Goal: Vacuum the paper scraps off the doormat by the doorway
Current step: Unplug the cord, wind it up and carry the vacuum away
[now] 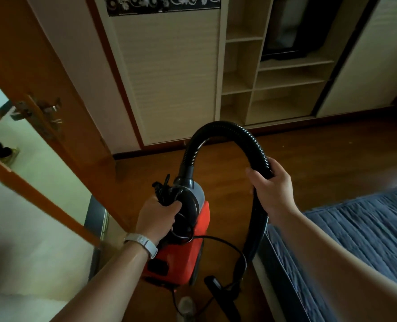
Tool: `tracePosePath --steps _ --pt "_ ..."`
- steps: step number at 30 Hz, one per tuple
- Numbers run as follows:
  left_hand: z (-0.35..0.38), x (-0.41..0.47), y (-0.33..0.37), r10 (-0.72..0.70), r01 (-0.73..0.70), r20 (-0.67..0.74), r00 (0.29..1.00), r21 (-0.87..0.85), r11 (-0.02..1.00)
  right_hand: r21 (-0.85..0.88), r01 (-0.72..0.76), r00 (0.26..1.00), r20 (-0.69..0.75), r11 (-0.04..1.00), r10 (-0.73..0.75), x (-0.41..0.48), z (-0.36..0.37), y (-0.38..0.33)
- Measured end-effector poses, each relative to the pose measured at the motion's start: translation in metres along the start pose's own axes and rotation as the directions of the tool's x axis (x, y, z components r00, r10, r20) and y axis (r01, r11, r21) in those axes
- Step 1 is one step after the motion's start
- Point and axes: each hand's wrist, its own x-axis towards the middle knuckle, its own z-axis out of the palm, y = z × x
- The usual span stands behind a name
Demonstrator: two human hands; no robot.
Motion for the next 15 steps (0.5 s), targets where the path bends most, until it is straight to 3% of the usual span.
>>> tracePosePath --steps 8,15 --pt "-0.009 0.107 0.027 0.043 -0.049 0.115 0.992 0.051 0.997 -0.007 -0.013 0.989 -0.148 1.000 0.012 0.064 0.041 -0.009" --pt "0.009 0.169 0.047 0.045 -0.062 0.131 0.990 0.125 0.990 -0.047 -0.042 0.977 -0.213 0.998 0.031 0.115 0.044 -0.004"
